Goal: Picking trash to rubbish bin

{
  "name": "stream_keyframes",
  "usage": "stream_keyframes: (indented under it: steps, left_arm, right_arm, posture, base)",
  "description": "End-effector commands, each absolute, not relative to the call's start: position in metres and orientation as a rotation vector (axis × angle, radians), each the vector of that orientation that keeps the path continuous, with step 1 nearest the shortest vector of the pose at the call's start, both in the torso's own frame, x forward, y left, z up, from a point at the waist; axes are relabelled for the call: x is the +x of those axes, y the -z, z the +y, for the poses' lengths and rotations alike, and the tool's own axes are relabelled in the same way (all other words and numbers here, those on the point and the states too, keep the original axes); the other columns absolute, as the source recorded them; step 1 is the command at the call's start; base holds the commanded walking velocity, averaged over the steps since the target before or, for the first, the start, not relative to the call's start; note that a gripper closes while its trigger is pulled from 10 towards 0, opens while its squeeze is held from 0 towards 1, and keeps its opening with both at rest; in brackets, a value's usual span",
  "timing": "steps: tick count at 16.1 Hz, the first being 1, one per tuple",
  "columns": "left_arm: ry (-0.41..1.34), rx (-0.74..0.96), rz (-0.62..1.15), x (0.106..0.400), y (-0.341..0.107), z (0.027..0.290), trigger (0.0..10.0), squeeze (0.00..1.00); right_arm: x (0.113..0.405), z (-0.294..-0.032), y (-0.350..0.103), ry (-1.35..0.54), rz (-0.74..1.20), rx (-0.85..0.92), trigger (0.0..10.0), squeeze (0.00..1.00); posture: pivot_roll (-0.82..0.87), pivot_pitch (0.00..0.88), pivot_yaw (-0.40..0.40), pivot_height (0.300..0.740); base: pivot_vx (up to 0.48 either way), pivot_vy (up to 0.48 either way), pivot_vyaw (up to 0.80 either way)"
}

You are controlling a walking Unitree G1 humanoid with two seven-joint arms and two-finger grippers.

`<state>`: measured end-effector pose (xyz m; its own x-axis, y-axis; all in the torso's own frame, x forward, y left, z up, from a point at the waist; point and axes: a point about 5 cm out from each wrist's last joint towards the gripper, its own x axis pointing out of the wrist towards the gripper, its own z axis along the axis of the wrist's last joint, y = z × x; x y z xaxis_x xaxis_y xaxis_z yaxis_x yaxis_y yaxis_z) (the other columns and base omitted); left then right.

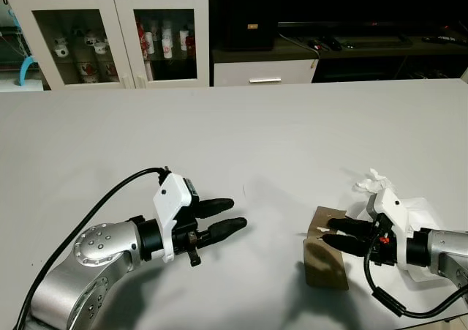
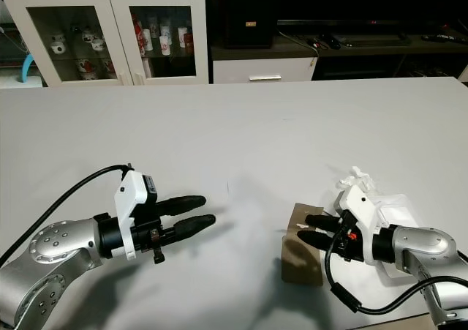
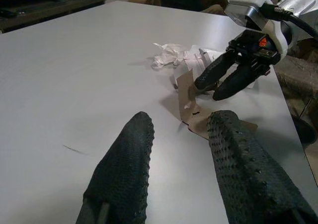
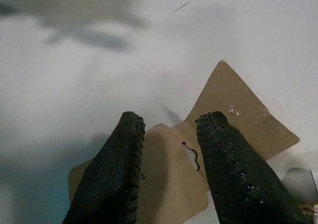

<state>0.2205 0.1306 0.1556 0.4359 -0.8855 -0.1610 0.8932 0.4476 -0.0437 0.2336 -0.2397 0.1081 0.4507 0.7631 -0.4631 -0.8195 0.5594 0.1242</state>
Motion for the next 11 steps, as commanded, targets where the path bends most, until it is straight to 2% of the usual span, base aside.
stream_keyframes:
  steps: [1, 11]
  left_arm:
    - [1.113, 0.072, 0.162, 0.2198, -0.1573, 0.1302, 10.0, 0.00]
    - [1.114, 0.087, 0.164, 0.2199, -0.1567, 0.1311, 10.0, 0.00]
  right_arm:
    - [0.2356, -0.2374, -0.1101, -1.010, 0.501, -0.131, 0.0, 0.00]
    - [0.2341, -0.2348, -0.1103, -1.033, 0.501, -0.111, 0.0, 0.00]
  posture:
    - [-0.02, 0.000, -0.050, 0.740]
    - [-0.02, 0.000, -0.043, 0.740]
  base:
    - [0.000, 0.000, 0.00]
    - [0.000, 0.000, 0.00]
